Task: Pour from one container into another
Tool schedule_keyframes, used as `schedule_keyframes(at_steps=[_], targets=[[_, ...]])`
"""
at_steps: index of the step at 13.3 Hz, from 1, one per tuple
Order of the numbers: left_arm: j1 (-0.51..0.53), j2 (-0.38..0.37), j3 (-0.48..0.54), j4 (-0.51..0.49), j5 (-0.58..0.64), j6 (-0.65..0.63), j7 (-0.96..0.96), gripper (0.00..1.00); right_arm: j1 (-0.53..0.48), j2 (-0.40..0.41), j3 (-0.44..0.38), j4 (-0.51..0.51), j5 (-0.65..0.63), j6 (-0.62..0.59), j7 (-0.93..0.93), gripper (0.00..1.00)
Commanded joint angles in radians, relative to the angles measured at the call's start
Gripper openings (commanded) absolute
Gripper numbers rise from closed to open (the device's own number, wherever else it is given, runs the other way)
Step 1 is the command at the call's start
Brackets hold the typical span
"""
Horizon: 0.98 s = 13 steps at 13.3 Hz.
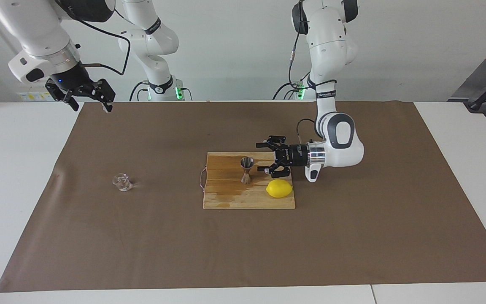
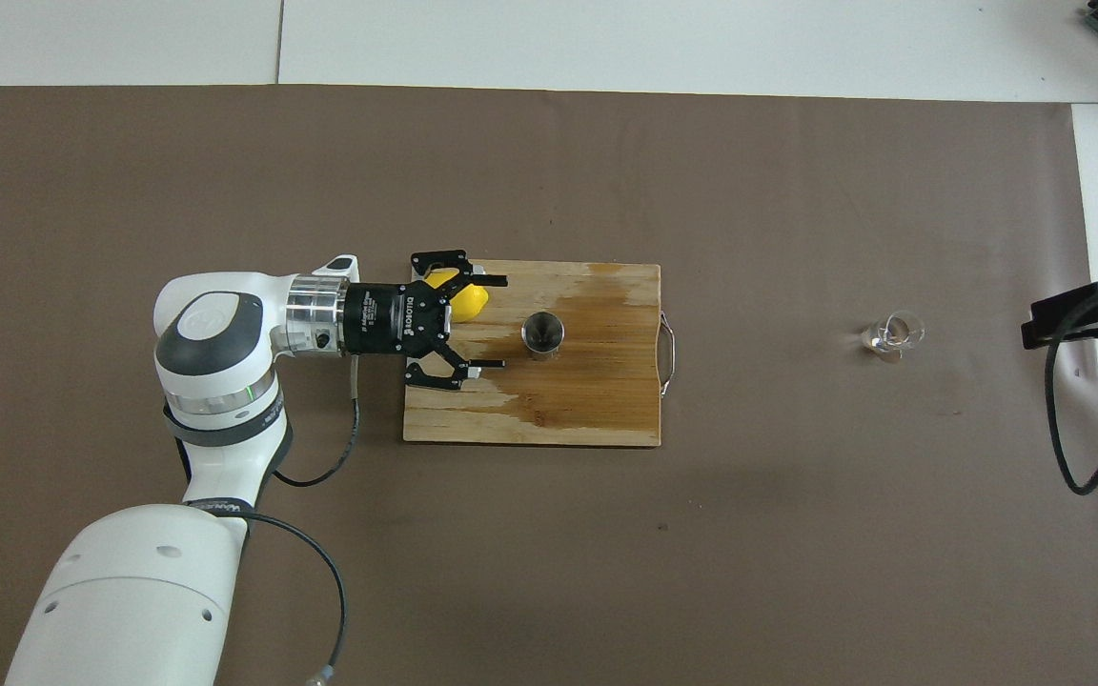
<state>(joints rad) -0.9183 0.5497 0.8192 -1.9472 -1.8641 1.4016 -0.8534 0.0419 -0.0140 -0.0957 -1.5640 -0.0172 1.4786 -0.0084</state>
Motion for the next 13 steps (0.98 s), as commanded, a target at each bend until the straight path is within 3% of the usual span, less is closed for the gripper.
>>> schedule_keyframes(at_steps=[1,4,7,13], targets=[[0.178,-0.025,-0.043,0.111,0.164,-0.076,-0.042,1.0,-0.002,-0.012,0.004,-0.011,-0.007,0.002,-0.005,1.0],[0.391,-0.024,-0.146,0.265,0.363,-0.118,-0.029,1.0,-0.001,-0.012,0.01,-0.011,-0.007,0.005,0.002,1.0],[0.525,-0.022,-0.206,0.417,0.572,-0.115,0.038,1.0,-0.001,-0.012,0.011,-0.01,-0.006,0.008,0.002,1.0],[0.541,-0.051,-0.196,0.589,0.961,-0.081,0.365,1.0,-0.002,-0.012,0.013,-0.01,-0.001,0.008,-0.004,1.0]])
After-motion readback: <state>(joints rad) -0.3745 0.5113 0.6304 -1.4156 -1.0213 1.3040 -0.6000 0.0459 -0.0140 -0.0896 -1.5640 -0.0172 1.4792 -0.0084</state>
